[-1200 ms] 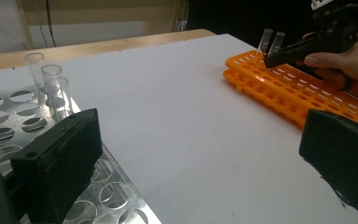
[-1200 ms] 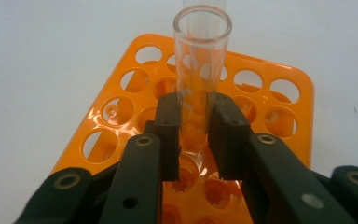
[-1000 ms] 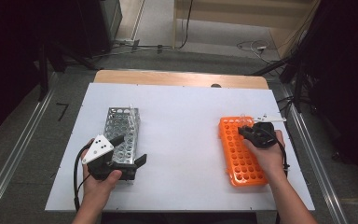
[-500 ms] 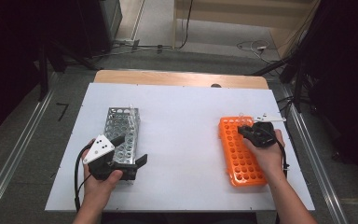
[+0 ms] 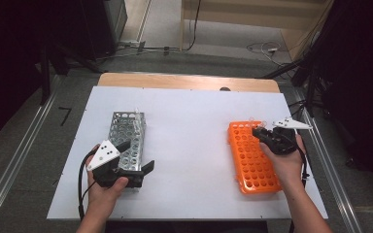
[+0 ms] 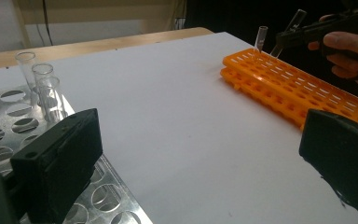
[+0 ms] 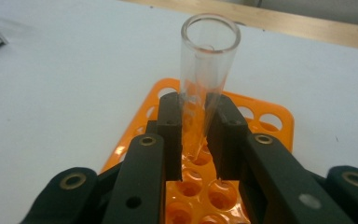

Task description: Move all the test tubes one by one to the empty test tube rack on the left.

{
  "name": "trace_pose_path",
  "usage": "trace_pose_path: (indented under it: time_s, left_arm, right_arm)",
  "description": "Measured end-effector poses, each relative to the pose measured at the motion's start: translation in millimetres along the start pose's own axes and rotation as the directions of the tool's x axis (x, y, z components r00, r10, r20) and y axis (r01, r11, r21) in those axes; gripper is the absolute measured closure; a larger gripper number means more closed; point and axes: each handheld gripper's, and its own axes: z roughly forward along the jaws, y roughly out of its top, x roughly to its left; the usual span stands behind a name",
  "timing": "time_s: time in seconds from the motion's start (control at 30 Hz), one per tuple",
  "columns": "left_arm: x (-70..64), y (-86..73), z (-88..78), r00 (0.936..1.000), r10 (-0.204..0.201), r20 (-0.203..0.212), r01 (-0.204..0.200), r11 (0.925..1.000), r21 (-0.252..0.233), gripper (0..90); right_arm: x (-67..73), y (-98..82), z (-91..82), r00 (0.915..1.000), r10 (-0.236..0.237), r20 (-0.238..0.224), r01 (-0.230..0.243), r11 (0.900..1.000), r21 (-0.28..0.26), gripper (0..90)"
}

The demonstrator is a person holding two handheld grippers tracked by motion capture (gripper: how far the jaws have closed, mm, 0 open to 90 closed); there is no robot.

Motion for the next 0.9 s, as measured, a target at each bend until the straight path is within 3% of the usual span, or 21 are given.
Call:
trace_pose_path:
  time_s: [0.37,0.63,0.9]
  left_arm:
    - [-4.0,1.3,0.4,1.0000,0.008,0.005,-0.008,1.0000,-0.004,0.0]
    - [-8.9,2.1,2.6,0.9996,0.019,0.022,-0.019,0.9998,-0.004,0.0]
    - [-16.0,2.8,5.5,0.9983,0.036,0.045,-0.036,0.9994,-0.001,0.0]
  right_arm:
    - [34.4,3.0,-21.4,0.9914,-0.064,-0.114,0.059,0.997,-0.047,73.8]
    - [59.8,-1.5,-28.2,0.9740,-0.088,-0.209,0.076,0.995,-0.068,73.8]
    - [78.8,-6.5,-32.0,0.9556,-0.105,-0.275,0.088,0.993,-0.072,73.8]
